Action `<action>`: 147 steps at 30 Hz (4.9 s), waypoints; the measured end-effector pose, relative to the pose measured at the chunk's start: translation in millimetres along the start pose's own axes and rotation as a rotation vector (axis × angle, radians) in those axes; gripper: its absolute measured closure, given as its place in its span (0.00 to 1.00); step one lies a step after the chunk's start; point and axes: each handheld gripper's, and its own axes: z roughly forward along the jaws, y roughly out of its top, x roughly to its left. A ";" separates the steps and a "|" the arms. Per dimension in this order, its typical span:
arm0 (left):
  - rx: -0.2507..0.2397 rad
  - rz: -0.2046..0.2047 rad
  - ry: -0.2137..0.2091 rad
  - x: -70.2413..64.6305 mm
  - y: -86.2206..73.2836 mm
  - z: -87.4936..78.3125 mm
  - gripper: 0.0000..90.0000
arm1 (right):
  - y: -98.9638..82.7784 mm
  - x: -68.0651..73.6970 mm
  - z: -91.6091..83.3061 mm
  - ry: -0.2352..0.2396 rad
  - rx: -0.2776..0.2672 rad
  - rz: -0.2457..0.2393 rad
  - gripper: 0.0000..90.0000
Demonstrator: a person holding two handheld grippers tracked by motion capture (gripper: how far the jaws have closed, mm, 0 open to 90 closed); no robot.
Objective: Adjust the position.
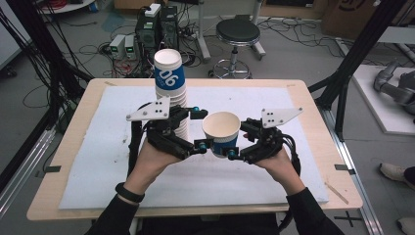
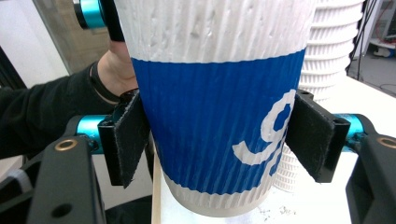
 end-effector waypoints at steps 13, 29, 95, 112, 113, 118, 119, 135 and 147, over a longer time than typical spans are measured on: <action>0.036 -0.013 0.008 0.6 -12.2 4.9 0.17 | 3.6 -3.1 -16.8 -0.025 -0.092 0.023 0.30; 0.062 -0.043 -0.007 1.8 -27.9 22.1 0.17 | 5.5 -1.2 -19.5 -0.036 -0.120 0.023 0.30; 0.099 -0.045 -0.045 0.2 -34.6 38.9 0.33 | 6.2 3.0 -5.4 0.009 -0.087 0.024 0.21; 0.171 -0.018 -0.034 -2.1 -36.8 45.0 0.33 | 15.5 5.9 -13.7 -0.002 -0.103 0.039 0.19; 0.174 -0.017 -0.035 -2.2 -36.9 45.5 0.33 | 15.6 5.6 -13.5 -0.001 -0.109 0.040 0.19; 0.186 -0.014 -0.033 -2.2 -37.1 46.2 0.33 | 15.4 5.2 -14.2 0.005 -0.114 0.048 0.19; 0.187 -0.013 -0.032 -2.2 -37.1 46.1 0.33 | 15.4 4.7 -14.6 0.006 -0.122 0.043 0.20; 0.170 -0.032 -0.038 -2.2 -36.6 45.9 0.21 | 14.4 5.5 -15.6 0.003 -0.122 0.030 0.26; 0.176 -0.028 -0.024 -2.2 -31.4 36.1 0.19 | 13.7 3.4 -19.0 -0.030 -0.119 0.024 0.26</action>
